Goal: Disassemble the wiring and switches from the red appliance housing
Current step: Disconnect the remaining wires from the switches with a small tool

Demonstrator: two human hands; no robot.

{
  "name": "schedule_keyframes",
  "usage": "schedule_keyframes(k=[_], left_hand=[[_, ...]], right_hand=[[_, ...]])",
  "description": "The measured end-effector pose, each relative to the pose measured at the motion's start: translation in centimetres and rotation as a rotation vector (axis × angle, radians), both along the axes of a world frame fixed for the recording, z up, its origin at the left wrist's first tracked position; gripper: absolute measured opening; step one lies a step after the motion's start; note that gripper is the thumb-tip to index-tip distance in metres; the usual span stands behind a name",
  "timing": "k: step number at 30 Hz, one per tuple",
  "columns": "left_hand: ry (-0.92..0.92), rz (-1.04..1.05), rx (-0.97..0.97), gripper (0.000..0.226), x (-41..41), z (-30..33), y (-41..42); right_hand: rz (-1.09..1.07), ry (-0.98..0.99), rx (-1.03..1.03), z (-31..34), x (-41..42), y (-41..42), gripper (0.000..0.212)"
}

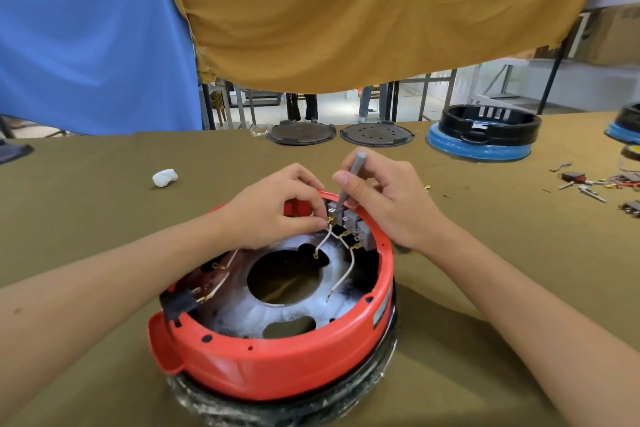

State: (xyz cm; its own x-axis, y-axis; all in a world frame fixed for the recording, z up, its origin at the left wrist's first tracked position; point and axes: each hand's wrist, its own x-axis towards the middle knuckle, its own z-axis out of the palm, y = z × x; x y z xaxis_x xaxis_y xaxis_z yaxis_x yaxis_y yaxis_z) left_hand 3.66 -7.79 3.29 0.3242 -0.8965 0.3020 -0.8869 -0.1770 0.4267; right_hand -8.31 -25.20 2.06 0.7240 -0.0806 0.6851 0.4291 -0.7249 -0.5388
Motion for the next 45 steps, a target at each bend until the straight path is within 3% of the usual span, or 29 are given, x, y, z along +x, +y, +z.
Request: schedule_keyframes(k=[23, 38, 45], left_hand=[[-0.054, -0.036, 0.013, 0.008, 1.1, 0.7, -0.5], [-0.013, -0.053, -0.042, 0.016, 1.2, 0.4, -0.5], [0.021, -0.063, -0.011, 0.011, 0.9, 0.6, -0.5]], right_hand=[[-0.022, -0.003, -0.182, 0.4, -0.1, -0.1, 0.031], [-0.080, 0.018, 0.156, 0.4, 0.1, 0.9, 0.023], [-0.053, -0.012, -0.100, 0.5, -0.4, 0.6, 0.026]])
